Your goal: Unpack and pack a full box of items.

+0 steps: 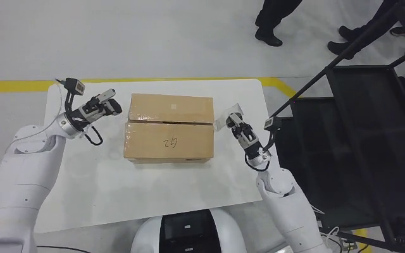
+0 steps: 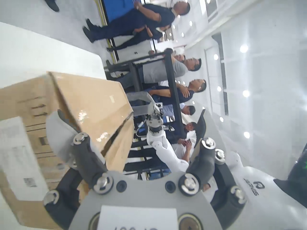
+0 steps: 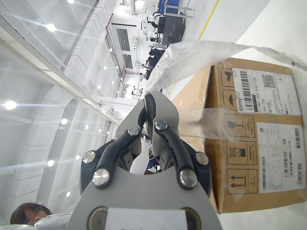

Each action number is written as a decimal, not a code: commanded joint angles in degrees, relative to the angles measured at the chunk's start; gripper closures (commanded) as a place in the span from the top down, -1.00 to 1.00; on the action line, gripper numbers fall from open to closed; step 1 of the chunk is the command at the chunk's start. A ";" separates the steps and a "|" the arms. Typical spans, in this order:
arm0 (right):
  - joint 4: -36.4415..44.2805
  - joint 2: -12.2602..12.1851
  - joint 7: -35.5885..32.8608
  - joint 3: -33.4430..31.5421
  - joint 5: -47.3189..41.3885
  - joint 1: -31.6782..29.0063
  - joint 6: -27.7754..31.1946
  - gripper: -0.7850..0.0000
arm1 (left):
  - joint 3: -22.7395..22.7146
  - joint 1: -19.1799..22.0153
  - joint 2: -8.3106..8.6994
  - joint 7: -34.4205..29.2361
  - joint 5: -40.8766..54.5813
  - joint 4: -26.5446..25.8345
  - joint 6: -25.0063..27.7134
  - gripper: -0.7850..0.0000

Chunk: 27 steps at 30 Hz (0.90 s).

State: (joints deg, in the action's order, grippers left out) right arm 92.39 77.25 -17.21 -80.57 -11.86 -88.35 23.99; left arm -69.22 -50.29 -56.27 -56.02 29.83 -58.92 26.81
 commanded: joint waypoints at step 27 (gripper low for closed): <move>-1.26 -1.22 3.52 -7.69 3.03 -1.64 -1.03 -1.00 | 4.46 3.72 -2.54 -7.98 2.78 2.04 -2.88 1.00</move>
State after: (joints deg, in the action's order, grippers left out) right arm 91.18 76.04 -13.72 -88.20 -8.72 -89.97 22.97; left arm -63.69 -46.10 -59.05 -63.00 31.36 -55.96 23.33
